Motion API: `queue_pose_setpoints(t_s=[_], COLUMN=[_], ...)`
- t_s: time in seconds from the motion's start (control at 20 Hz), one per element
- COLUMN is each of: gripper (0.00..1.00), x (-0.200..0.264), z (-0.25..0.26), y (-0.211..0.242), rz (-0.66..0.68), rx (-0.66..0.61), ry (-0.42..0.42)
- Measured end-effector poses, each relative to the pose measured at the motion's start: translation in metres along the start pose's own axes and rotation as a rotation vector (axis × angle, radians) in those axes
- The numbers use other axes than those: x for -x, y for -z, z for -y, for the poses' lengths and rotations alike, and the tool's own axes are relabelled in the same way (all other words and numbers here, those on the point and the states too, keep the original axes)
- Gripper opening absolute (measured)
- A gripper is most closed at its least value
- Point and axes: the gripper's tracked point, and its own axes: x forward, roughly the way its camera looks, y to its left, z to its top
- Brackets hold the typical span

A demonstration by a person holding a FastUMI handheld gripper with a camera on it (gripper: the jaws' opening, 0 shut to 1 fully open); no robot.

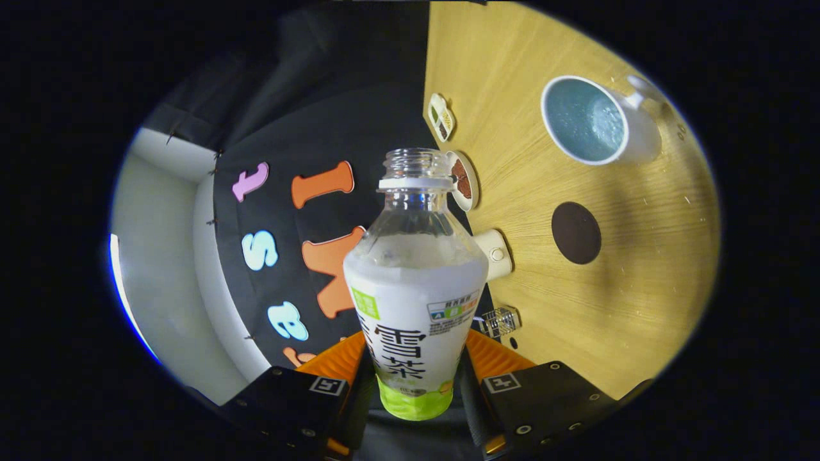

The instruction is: Take the bottle from table, then pour the juice into the cup, finally place the bottle on the coaster

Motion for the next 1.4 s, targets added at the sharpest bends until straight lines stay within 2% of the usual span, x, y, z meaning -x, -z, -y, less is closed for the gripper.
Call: queue_pose_setpoints(t_s=[0.2, 0.3, 0.5, 0.75, 0.9, 1.1, 1.3, 1.4], gripper=[0.63, 0.63, 0.63, 0.64, 0.64, 0.63, 0.64, 0.64], x=[0.003, 0.005, 0.006, -0.002, -0.01, -0.034, -0.059, -0.075], z=[0.001, -0.01, -0.022, -0.031, -0.033, -0.023, -0.002, 0.02], y=[-0.007, -0.015, -0.031, -0.044, -0.049, -0.054, -0.046, -0.044], rz=[0.006, 0.031, 0.089, 0.16, 0.196, 0.245, 0.22, 0.188], rx=[0.265, 0.399, 0.701, 1.123, 1.273, 1.527, 1.643, 1.697], ry=[0.043, 0.035, 0.069, 0.16, 0.17, 0.242, 0.275, 0.326])
